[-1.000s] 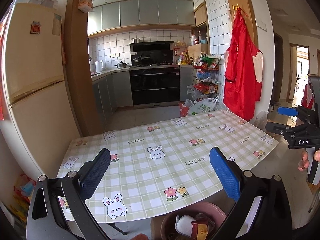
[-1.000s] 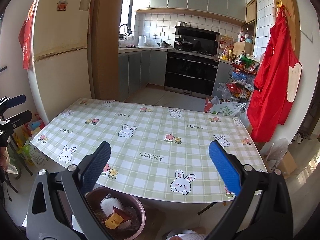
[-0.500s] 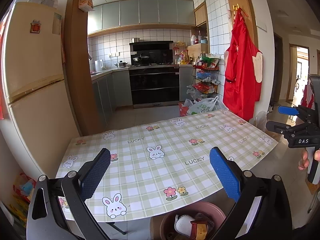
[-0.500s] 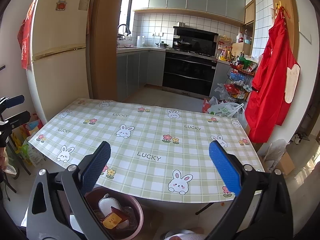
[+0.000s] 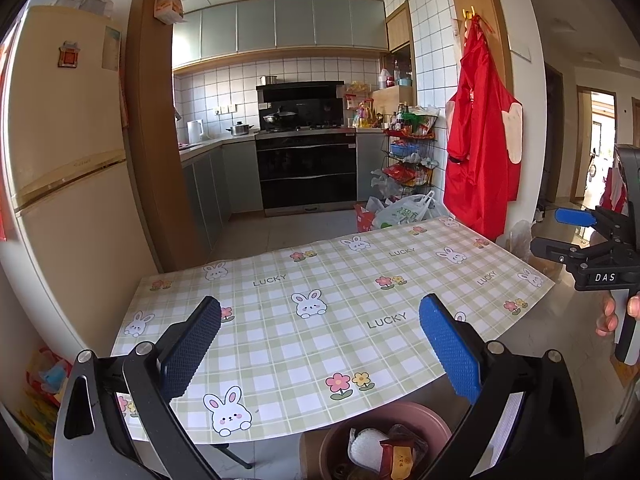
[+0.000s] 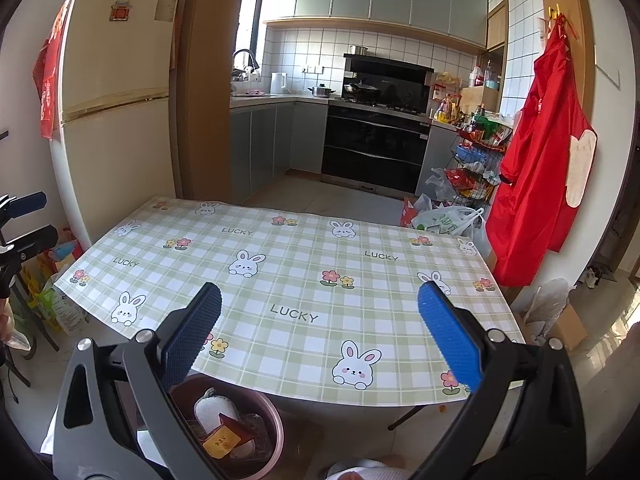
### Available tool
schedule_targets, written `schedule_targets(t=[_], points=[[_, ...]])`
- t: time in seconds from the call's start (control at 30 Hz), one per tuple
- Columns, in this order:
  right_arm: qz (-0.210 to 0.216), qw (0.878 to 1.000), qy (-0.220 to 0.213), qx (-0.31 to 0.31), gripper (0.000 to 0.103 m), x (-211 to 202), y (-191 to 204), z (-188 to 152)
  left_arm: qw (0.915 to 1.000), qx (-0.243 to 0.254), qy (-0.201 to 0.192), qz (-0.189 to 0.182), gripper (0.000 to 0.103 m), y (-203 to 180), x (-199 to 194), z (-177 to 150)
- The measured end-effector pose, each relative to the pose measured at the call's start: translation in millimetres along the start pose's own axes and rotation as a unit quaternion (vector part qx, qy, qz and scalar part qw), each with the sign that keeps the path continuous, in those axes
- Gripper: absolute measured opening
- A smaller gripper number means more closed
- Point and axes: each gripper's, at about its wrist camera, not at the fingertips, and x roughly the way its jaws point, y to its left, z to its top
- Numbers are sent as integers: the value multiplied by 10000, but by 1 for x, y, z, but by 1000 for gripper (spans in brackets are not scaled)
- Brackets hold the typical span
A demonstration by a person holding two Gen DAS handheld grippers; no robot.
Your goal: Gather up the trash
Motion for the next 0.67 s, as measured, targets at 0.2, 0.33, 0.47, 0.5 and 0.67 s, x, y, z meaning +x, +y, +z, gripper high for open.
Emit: schedule_targets(t=[0.2,0.33,0.47,0.5,0.67], points=[[-6,10000,-2,-4,97,0,-1,0,10000,-17,-10,-34,97,0,-2,0],[-6,10000,-1,-2,97,0,-1,0,10000,-28,-3,-33,97,0,-2,0],[-6,10000,14,-4,97,0,-1,-1,10000,-52,10,-5,97,3,-2,1],[-6,10000,17,-6,97,-1,-2,-1,10000,-49,11,7,97,3,-2,1],[-8,10000,32,9,97,1,-2,-1,10000,-48,35,34,97,5,0,2]])
